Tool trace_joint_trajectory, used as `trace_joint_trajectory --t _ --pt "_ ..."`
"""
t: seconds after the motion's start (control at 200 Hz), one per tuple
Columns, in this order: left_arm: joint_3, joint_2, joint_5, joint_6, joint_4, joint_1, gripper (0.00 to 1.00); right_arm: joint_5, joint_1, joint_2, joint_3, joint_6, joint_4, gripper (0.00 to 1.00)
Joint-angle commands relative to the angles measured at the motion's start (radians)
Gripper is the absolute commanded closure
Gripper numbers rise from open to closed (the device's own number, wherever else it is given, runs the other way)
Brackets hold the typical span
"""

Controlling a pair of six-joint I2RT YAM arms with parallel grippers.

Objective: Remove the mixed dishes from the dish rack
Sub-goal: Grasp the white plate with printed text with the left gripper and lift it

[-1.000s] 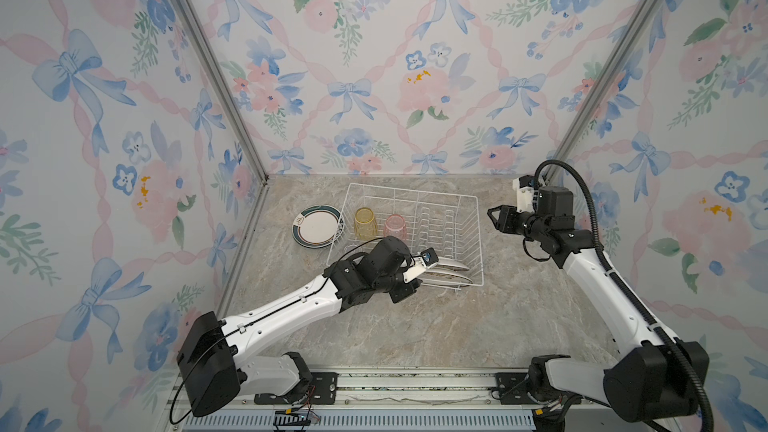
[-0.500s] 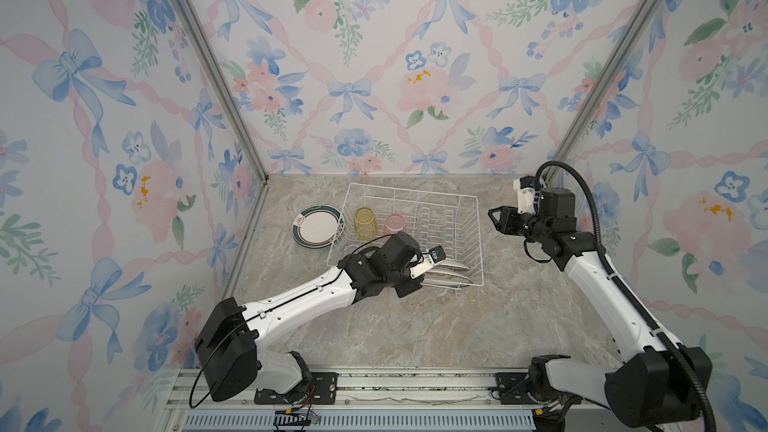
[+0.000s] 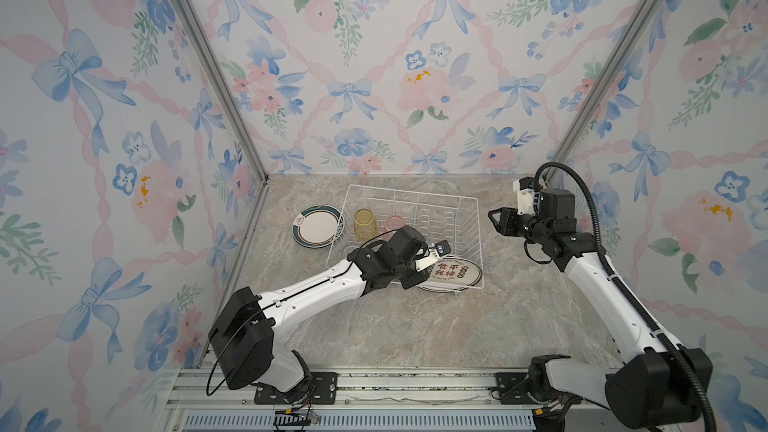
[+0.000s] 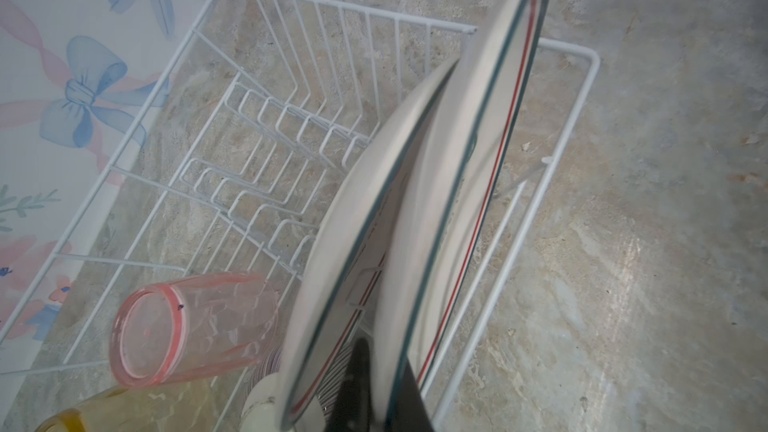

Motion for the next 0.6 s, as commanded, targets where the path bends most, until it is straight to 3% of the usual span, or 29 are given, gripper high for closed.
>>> trace_joint_trajectory --t 0.0,0.415,0.595 --pt "0.021 0.008 0.051 -0.012 -0.019 -0.005 0.95 0.004 0.014 -0.024 -0.018 -0.017 -0.025 0.56" --pt "-0.014 -0.06 0.019 -0.029 0.075 0.003 0.95 -0.005 0.014 -0.025 -0.016 -0.029 -0.026 0.56" --pt "-0.002 -0.101 0.065 -0.063 0.088 0.059 0.95 -0.049 0.013 -0.046 -0.016 -0.051 -0.017 0.56"
